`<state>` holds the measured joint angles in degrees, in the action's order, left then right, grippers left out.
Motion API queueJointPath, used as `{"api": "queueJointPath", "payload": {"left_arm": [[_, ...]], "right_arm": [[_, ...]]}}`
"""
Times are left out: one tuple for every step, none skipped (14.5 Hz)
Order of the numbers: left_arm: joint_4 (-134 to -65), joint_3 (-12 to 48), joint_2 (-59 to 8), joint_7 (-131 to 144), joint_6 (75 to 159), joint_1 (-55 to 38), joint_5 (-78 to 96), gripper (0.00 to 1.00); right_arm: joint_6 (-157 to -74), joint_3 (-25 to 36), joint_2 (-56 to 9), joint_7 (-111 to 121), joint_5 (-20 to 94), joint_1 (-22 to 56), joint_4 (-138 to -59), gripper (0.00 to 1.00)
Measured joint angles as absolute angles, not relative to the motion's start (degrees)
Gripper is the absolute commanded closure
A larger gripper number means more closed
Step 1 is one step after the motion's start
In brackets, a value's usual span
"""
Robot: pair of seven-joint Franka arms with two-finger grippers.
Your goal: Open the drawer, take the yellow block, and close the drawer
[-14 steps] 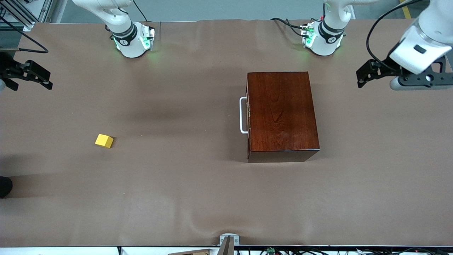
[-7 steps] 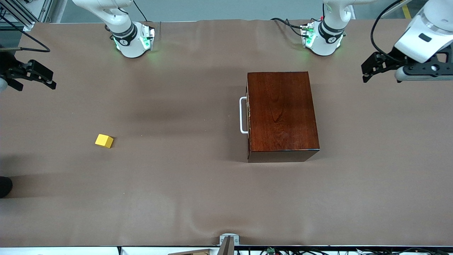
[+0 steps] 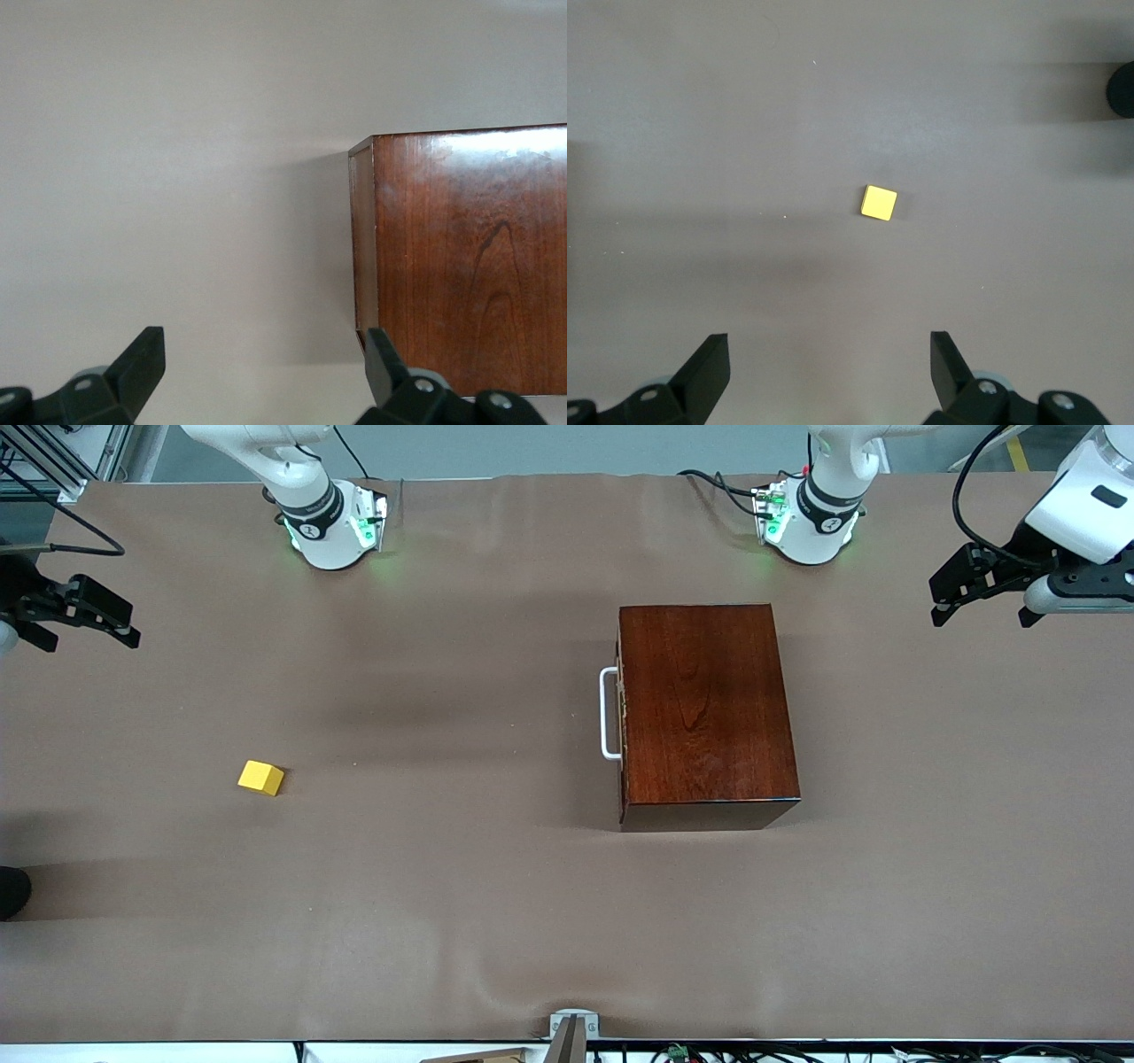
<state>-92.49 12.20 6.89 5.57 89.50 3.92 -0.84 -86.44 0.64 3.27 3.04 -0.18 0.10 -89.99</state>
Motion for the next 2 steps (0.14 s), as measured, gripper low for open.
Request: {"api": "queueJointPath", "payload": {"left_arm": [[-92.5,12.2,6.8,5.6,89.3,4.0,-0.8,0.0],[-92.5,12.2,6.7,5.6,89.2,4.0,-0.8,0.0]], "right_arm": [[-86.4,0.6,3.3,3.0,-0.2,0.1,-90.0,0.0],[-86.4,0.6,3.3,3.0,-0.2,0.1,-90.0,0.0]]}}
